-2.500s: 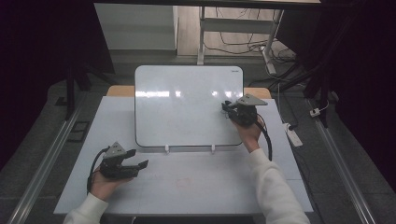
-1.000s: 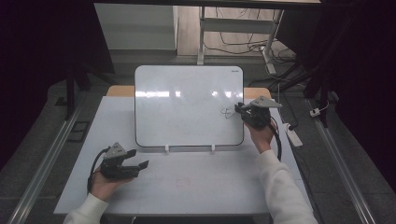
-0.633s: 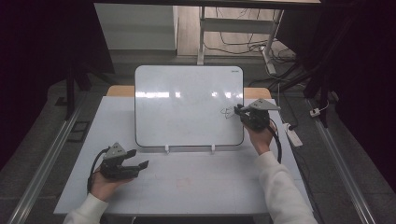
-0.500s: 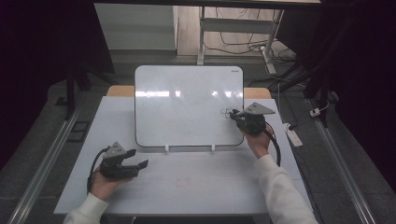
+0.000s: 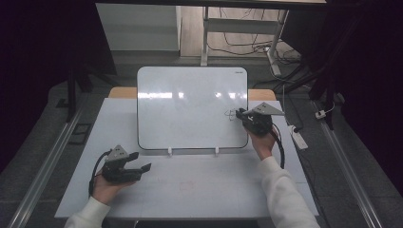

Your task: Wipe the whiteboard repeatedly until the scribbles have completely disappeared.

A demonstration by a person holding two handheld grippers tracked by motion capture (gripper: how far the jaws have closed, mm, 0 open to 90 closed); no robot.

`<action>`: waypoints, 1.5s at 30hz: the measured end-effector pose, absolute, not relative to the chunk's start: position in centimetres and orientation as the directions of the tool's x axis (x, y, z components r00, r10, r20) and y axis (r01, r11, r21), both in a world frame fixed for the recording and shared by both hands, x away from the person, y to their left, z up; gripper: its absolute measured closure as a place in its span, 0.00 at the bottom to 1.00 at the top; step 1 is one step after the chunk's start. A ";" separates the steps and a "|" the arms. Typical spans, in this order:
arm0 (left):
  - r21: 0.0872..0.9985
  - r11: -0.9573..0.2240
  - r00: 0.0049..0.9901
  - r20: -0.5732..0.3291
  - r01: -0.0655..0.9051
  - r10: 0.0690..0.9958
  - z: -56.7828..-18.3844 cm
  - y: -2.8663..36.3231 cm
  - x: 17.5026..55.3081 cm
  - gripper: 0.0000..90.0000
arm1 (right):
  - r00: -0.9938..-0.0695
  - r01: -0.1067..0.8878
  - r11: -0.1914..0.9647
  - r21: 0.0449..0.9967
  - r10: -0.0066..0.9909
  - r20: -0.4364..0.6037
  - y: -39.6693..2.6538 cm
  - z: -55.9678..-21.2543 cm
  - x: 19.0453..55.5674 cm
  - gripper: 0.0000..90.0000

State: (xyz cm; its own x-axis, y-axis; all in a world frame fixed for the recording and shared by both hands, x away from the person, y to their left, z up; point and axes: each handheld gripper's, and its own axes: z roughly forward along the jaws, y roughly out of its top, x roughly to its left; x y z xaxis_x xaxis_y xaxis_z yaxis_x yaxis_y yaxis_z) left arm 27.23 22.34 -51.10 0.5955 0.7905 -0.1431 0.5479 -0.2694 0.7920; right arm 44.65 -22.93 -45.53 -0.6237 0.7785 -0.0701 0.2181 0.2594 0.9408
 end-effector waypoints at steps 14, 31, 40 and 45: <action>0.787 -0.274 0.594 -0.142 0.553 0.792 -51.2 22.3 27.4 0.33 | -0.685 0.185 0.336 0.924 0.718 -0.124 -20.7 -46.5 43.4 0.86; 0.793 -0.268 0.592 -0.140 0.546 0.794 -51.1 22.4 27.2 0.33 | -0.600 0.203 0.251 0.946 0.796 -0.082 -21.9 -45.0 45.0 0.86; 0.796 -0.268 0.592 -0.136 0.543 0.794 -50.9 22.4 26.9 0.33 | -0.615 0.175 0.285 0.942 0.779 -0.121 -20.8 -45.0 45.0 0.86; 0.792 -0.271 0.590 -0.135 0.547 0.796 -51.1 22.3 27.1 0.33 | -0.589 0.173 0.232 0.957 0.803 -0.088 -22.0 -44.9 45.6 0.86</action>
State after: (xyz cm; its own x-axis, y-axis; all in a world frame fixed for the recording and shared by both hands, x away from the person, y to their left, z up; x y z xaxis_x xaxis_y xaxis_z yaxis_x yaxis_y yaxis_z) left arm 27.11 22.30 -51.07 0.5904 0.7957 -0.1351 0.5470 -0.2714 0.7919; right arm 45.62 -21.95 -44.85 -0.5893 0.8032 -0.0878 0.1735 0.2319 0.9571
